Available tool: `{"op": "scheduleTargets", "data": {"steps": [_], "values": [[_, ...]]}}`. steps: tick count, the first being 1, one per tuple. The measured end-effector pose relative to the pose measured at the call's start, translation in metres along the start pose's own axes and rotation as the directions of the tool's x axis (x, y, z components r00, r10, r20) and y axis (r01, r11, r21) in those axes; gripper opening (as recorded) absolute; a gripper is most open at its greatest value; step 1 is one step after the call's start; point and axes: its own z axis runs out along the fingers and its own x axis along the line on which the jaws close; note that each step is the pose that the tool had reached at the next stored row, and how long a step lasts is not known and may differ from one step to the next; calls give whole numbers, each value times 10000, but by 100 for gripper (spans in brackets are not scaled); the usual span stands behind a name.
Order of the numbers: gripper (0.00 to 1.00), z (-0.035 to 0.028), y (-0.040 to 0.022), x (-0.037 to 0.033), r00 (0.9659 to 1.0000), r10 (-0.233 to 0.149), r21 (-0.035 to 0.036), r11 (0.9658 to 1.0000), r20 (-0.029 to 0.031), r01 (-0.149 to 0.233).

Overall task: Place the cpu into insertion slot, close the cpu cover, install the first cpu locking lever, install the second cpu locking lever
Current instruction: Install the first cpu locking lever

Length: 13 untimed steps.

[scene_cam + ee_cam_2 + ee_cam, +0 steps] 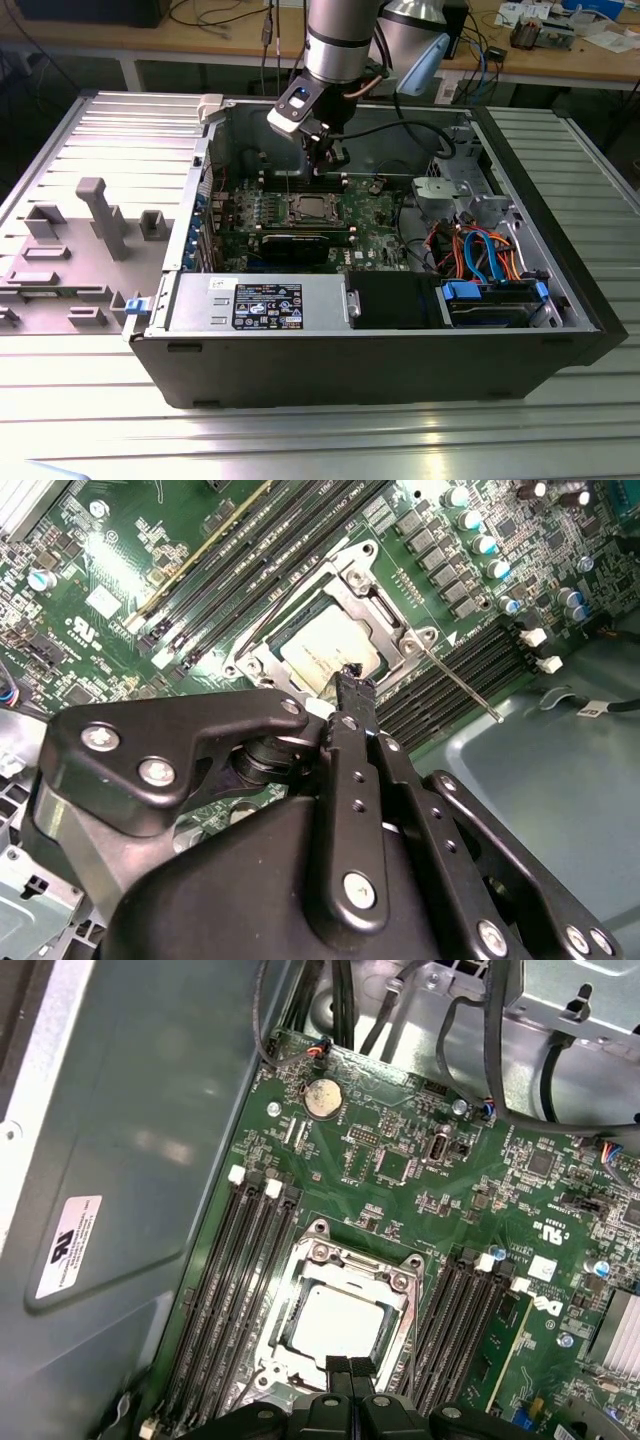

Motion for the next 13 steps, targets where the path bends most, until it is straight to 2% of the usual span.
{"op": "scheduleTargets", "data": {"steps": [13], "values": [[11,0,0,0,9996,-274,5,9996,18,274]]}}
